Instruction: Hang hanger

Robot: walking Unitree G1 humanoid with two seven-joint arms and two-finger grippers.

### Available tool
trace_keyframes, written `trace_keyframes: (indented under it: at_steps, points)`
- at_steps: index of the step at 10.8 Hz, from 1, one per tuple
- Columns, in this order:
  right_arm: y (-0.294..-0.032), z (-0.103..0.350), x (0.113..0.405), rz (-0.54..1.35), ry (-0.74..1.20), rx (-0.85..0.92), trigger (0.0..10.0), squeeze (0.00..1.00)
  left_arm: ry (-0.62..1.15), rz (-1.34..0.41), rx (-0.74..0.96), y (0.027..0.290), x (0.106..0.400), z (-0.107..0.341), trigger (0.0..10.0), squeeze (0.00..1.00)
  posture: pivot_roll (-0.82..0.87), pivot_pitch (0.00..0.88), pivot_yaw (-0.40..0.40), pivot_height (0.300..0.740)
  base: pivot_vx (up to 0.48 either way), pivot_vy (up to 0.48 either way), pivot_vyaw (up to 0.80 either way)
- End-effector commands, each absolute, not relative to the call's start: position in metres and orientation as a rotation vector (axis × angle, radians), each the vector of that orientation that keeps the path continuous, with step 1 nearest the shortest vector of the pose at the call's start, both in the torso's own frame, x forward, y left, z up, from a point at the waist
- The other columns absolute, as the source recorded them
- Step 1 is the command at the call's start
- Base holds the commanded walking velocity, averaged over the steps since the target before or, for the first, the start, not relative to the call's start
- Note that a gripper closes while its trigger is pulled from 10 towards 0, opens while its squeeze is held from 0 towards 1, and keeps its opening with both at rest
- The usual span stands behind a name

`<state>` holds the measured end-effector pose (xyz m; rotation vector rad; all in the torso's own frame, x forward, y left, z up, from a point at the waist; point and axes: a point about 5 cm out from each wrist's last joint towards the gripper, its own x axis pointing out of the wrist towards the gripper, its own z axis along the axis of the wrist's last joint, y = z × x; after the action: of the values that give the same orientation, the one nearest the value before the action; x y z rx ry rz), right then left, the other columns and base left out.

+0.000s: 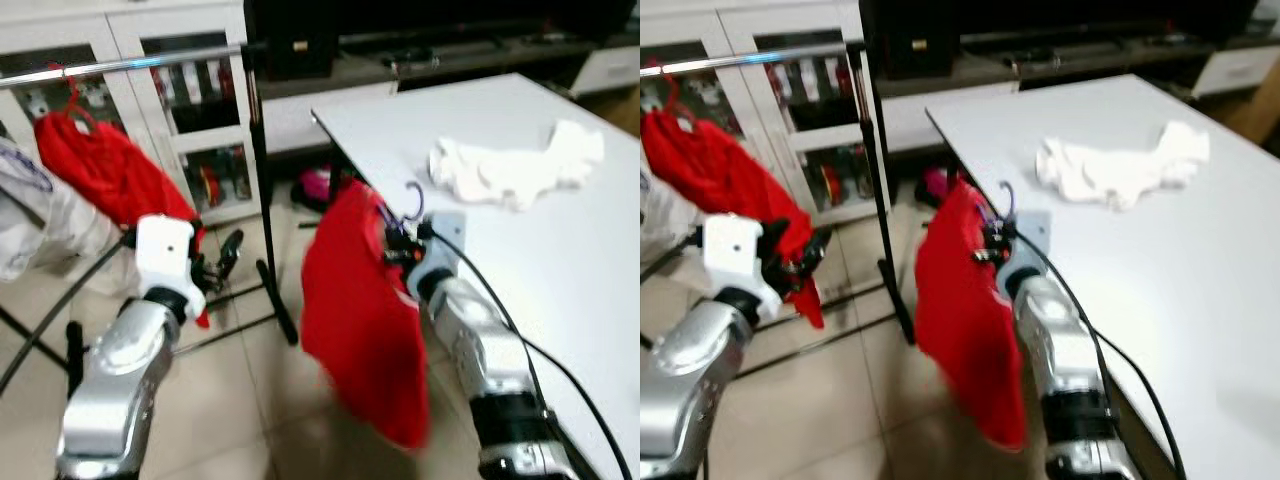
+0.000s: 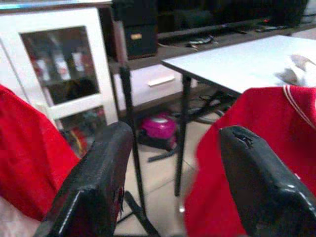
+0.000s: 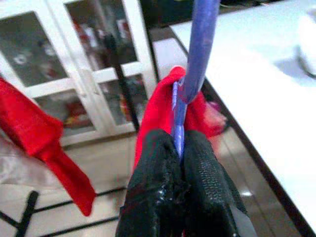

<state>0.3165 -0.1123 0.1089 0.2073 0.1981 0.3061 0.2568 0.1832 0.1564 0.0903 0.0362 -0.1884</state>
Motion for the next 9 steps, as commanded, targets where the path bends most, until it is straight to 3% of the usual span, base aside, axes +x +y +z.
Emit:
trace_keyframes:
  at_steps: [1,2,9]
  points:
    - [-0.095,0.129,0.319,0.382,0.115,0.230,10.0,0.00,0.046,-0.166,0.111,0.190,0.254,0.157,10.0,0.00,0.08,0.000,0.011,0.740,0.428,0.000,0.00]
    - [-0.092,0.129,0.319,0.395,0.104,0.195,10.0,0.00,0.041,-0.168,0.116,0.190,0.254,0.158,10.0,0.00,0.10,0.000,0.010,0.740,0.424,0.000,0.00]
    - [-0.062,0.131,0.309,0.543,0.065,0.113,10.0,0.00,0.044,-0.193,0.130,0.193,0.244,0.162,10.0,0.00,0.14,0.000,0.061,0.740,0.434,0.000,0.80]
